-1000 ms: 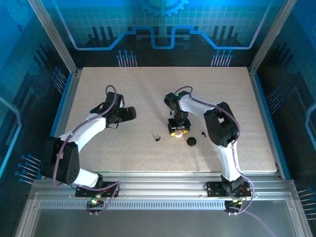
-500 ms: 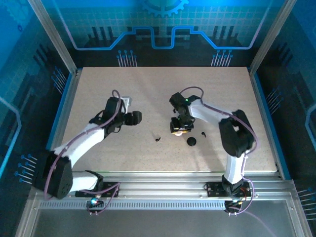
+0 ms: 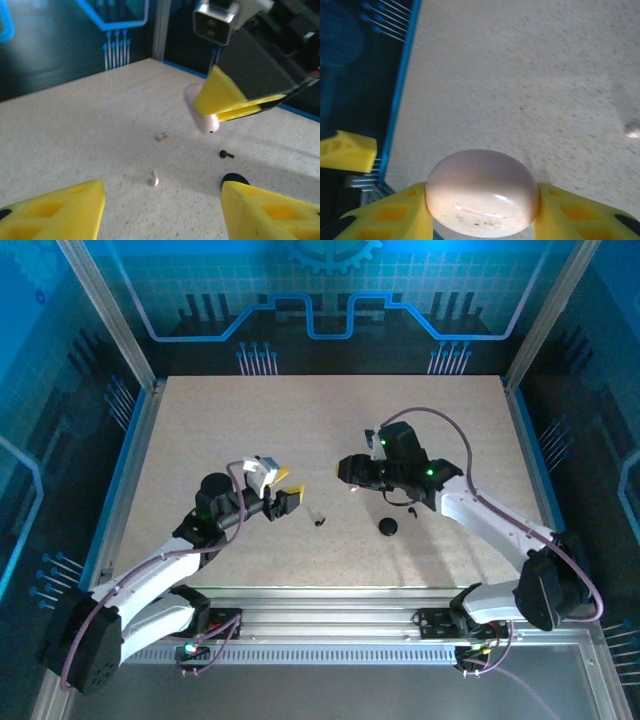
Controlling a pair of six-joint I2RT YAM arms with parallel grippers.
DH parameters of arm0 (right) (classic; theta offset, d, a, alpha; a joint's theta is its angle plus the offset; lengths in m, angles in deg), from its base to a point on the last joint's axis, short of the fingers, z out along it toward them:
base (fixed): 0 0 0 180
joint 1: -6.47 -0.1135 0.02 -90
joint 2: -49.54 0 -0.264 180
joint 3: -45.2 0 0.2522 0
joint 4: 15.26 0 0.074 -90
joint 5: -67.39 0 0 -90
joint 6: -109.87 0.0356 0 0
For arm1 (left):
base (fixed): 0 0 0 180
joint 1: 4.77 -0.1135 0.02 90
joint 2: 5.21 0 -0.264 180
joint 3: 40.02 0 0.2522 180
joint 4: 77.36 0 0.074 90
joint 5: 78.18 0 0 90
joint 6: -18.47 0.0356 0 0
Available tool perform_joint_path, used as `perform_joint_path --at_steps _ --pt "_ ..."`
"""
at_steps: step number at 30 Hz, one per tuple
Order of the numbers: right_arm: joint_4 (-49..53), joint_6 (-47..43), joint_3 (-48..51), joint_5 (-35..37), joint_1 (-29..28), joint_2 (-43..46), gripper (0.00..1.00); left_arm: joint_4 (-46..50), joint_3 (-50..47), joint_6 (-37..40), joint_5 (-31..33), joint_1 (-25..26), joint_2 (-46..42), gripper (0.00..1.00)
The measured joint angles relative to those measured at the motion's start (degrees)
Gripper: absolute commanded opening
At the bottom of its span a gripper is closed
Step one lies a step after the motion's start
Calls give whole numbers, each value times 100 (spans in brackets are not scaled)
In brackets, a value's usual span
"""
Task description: Insert wireless bluetooth earbuds into charging case
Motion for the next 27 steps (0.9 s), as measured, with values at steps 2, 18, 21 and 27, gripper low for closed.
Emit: perform_joint_path --at_steps 2,18,21,27 --pt "-382 184 214 -17 -2 188 48 -179 0 92 -61 105 22 65" --pt "-1591 531 625 -35 -529 599 49 -1187 7 262 -9 669 651 66" --pt "-1628 531 649 -35 -568 597 49 -1333 7 243 55 730 726 66" --pt "-1648 531 649 -33 -601 597 49 -1738 7 46 247 787 990 65"
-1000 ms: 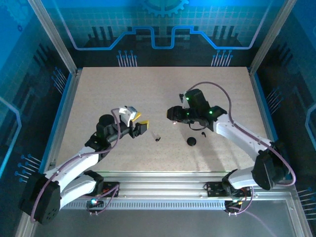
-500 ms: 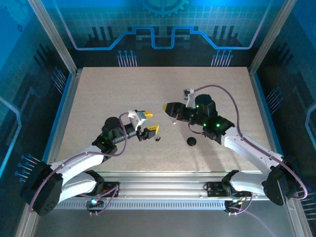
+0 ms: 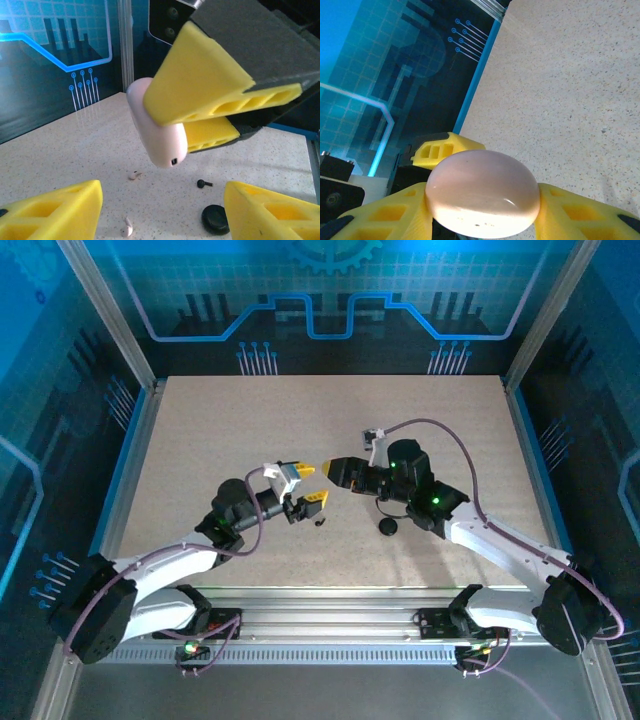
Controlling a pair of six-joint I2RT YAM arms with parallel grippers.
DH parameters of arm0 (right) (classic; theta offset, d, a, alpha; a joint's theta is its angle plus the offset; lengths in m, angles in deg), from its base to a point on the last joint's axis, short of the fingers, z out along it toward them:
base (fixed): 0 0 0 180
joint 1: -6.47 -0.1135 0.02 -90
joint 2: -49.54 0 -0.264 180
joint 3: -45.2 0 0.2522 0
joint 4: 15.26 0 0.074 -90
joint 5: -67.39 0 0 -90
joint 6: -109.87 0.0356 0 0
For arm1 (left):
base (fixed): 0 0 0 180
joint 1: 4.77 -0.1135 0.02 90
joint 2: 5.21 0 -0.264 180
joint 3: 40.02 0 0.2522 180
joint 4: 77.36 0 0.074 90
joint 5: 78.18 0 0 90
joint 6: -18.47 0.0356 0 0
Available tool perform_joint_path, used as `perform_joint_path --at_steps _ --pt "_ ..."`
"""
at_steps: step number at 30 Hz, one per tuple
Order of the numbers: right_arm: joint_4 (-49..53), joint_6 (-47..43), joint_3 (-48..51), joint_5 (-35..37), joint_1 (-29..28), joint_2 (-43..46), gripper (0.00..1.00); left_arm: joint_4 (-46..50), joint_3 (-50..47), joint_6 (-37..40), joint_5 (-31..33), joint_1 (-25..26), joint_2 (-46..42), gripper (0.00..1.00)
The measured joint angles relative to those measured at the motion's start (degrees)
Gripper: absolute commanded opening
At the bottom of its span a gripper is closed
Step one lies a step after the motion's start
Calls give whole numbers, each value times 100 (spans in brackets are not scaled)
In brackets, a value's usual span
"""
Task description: Insert wireless bluetooth earbuds into charging case
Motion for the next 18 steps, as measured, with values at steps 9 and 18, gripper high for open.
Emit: perform_joint_path --at_steps 9,18 --pt "-74 0 0 7 -98 -2 49 -850 0 -479 291 44 365 58" --pt "-120 0 0 24 -192 -26 50 -1318 0 -702 326 92 542 44"
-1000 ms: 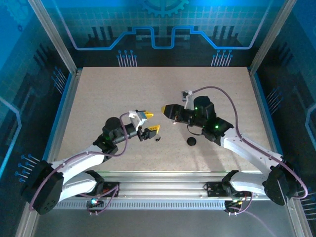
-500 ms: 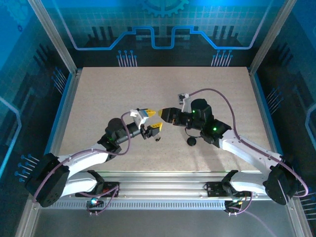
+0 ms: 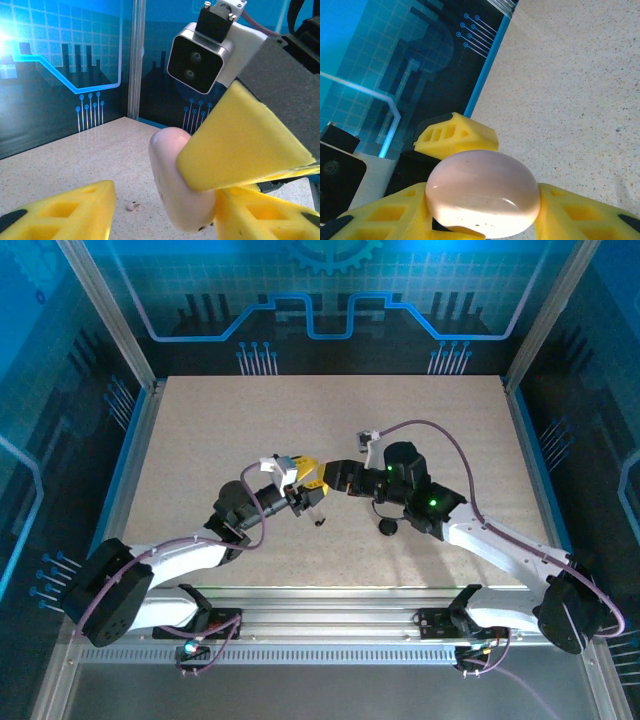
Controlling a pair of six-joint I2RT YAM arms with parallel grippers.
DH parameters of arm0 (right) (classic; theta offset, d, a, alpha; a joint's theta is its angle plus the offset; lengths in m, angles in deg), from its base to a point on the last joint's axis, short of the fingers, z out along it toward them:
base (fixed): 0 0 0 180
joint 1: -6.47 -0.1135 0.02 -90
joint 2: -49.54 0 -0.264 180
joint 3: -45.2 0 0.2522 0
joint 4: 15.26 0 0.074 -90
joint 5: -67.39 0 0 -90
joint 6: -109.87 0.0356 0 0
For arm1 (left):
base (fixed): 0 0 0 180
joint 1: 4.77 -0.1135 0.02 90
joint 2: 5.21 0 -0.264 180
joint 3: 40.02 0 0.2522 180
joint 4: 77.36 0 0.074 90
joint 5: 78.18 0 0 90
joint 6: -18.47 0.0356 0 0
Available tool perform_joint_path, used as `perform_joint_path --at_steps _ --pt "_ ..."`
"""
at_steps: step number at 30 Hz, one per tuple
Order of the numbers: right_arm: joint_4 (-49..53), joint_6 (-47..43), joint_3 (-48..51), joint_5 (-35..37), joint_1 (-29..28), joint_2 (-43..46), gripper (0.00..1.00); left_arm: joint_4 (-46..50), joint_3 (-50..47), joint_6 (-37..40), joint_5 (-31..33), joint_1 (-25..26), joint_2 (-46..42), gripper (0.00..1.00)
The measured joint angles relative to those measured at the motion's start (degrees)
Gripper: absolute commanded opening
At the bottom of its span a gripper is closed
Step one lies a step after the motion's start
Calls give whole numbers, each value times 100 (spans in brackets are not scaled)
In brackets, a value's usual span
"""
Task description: Insert wireless bluetooth earbuds into charging case
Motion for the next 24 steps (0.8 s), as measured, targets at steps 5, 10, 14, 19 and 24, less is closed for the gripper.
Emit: perform_joint_path --at_steps 5,10,14,19,24 --pt "-28 0 0 28 -7 -35 50 -63 0 11 -22 44 42 36" --pt "-42 0 -2 61 -7 -63 50 -52 0 7 -26 63 50 26" --pt "-37 -2 -2 111 -15 -66 51 -37 0 24 -42 70 50 22" --pt "35 -44 -48 149 -28 -68 66 76 26 24 -59 70 15 17" --pt "326 -422 -181 153 -59 26 79 352 42 20 -76 70 -61 16"
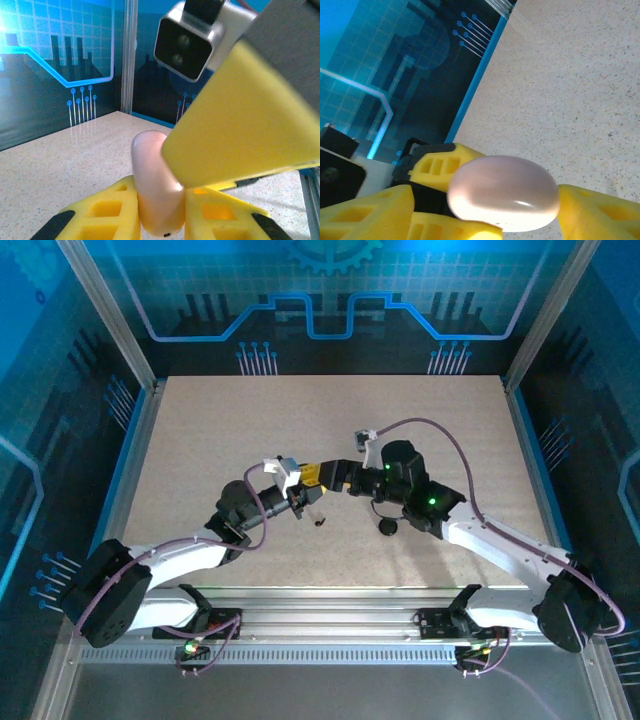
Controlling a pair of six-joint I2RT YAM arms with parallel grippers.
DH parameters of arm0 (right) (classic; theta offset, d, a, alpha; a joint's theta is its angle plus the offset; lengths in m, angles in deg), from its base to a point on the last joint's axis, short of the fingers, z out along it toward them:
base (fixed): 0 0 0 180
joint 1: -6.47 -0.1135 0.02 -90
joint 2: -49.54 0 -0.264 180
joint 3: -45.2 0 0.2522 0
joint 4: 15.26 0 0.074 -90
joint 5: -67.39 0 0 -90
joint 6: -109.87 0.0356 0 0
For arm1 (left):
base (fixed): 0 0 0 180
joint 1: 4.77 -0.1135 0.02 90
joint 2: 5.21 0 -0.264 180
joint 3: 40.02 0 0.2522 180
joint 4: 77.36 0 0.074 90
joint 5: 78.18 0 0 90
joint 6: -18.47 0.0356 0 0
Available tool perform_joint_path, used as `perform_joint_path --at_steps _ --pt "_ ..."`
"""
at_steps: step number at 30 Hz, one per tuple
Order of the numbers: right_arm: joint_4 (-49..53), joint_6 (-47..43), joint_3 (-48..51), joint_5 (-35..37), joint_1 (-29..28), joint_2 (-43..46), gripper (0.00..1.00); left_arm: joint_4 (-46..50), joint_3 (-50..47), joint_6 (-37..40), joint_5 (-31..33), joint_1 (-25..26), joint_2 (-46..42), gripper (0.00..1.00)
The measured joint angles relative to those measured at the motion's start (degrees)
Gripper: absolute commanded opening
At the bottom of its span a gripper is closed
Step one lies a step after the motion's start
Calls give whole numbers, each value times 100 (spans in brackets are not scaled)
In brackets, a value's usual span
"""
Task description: Insert wireless bluetooth earbuds into charging case
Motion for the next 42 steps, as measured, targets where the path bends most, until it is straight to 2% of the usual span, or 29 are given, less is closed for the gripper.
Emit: perform_joint_path --at_steps 5,10,16,23,26,30,38,42 --pt "649 -1064 -46 105 50 728 83 114 2 -50 -155 0 -46 16" --pt "1217 -2614 -151 -264 415 1290 83 138 39 -164 -612 0 -46 16" --pt "2131 -4830 -160 -1449 1001 1423 80 236 273 -168 -1268 0 -105 17" --pt "2782 -6524 -160 -2439 1589 1598 69 372 557 -168 -2004 0 -234 17" --pt "2920 -6951 -162 -2868 1624 1521 65 376 586 -168 -2210 0 -234 17" --pt "3012 -7311 -214 -3287 1626 1314 65 393 625 -173 -2391 0 -234 17" --pt "3150 -7694 -516 -3779 1624 890 59 393 647 -214 -2632 0 -234 17" --pt "3211 -7799 -651 -3963 1615 726 53 389 647 -284 -2680 0 -234 17"
